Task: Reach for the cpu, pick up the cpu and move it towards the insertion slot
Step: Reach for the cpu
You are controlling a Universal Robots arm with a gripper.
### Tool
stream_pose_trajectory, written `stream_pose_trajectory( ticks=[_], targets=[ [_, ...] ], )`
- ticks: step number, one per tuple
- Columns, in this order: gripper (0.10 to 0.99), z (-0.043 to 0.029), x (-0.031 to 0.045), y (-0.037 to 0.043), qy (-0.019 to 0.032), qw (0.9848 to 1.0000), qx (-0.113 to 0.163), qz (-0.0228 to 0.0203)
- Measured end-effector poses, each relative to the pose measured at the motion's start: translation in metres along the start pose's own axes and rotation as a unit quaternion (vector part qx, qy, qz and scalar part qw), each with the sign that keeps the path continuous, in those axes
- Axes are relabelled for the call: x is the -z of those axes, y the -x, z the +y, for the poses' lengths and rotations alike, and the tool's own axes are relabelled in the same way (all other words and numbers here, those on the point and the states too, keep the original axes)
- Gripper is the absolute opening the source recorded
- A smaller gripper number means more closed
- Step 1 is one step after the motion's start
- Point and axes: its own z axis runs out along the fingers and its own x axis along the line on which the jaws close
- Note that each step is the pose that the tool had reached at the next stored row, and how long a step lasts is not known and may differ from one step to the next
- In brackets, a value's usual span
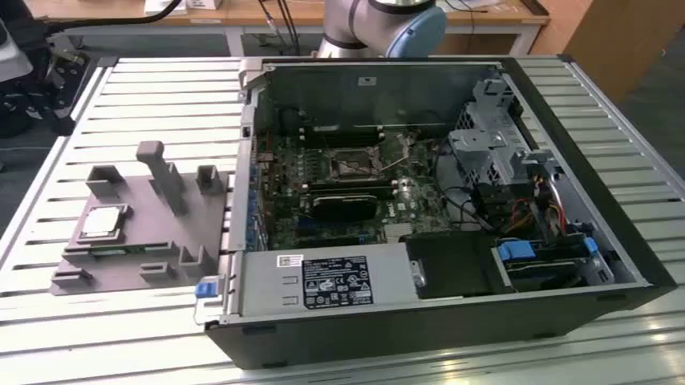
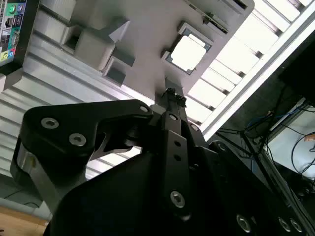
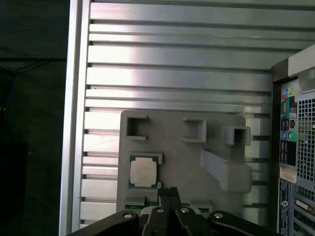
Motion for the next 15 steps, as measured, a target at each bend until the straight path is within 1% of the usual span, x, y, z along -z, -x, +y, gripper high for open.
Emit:
stream_pose_trajectory(
  ticks=[6,11,15],
  targets=[
    [0.106,0.0,0.0,-0.0007,0.0,1.0,0.0,0.0],
    [0.106,0.0001,-0.0012,-0.0055,0.0,1.0,0.0,0.0],
    [0.106,-0.0002,-0.0038,-0.0088,0.0001,1.0,0.0,-0.0001]
  ],
)
